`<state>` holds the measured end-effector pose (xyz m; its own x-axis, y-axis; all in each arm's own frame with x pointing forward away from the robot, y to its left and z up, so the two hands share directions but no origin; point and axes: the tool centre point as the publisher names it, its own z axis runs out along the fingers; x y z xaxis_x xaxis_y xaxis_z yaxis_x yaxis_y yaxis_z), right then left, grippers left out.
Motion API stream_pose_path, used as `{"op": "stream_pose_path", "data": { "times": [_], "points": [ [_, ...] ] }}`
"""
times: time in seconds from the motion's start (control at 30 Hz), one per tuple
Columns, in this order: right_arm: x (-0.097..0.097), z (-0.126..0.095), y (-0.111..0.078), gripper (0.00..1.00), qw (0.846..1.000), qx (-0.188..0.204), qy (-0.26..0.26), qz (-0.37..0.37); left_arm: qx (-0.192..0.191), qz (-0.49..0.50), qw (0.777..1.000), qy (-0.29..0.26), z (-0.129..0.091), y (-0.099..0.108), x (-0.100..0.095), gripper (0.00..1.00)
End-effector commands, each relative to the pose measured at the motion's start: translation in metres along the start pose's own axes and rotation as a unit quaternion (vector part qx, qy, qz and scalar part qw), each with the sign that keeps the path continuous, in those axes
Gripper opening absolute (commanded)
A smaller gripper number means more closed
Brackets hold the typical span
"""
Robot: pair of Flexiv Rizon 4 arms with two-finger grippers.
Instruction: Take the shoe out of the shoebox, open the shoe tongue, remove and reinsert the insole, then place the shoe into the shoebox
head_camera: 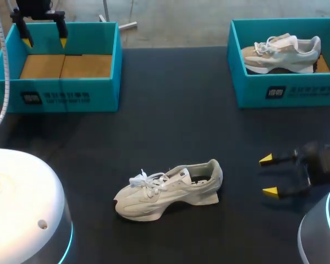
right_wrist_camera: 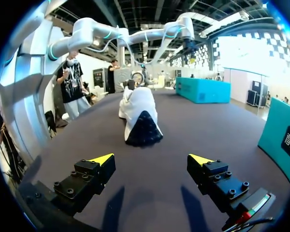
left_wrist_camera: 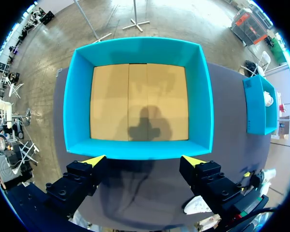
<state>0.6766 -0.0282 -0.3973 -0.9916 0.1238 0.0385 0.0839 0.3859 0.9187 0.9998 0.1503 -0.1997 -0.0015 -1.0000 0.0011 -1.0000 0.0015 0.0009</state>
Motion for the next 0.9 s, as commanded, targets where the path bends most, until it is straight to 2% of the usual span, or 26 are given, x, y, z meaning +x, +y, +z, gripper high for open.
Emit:
{"op": "stream_pose_path", "data": {
  "times": [0.03,0.63,0.9],
  "points": [
    [-0.004,0.016,-0.001,1.0,1.0,0.0,0.009,0.0,0.0,0.0,1.0,0.0,0.0,0.0,0.0,1.0],
    [-0.011,0.038,0.007,1.0,0.999,-0.017,0.043,-0.017,0.0,0.0,1.0,0.0,0.0,0.0,0.0,1.0],
    [-0.015,0.06,0.02,1.0,0.997,-0.024,0.074,-0.029,0.0,0.0,1.0,0.0,0.0,0.0,0.0,1.0]
  ]
}}
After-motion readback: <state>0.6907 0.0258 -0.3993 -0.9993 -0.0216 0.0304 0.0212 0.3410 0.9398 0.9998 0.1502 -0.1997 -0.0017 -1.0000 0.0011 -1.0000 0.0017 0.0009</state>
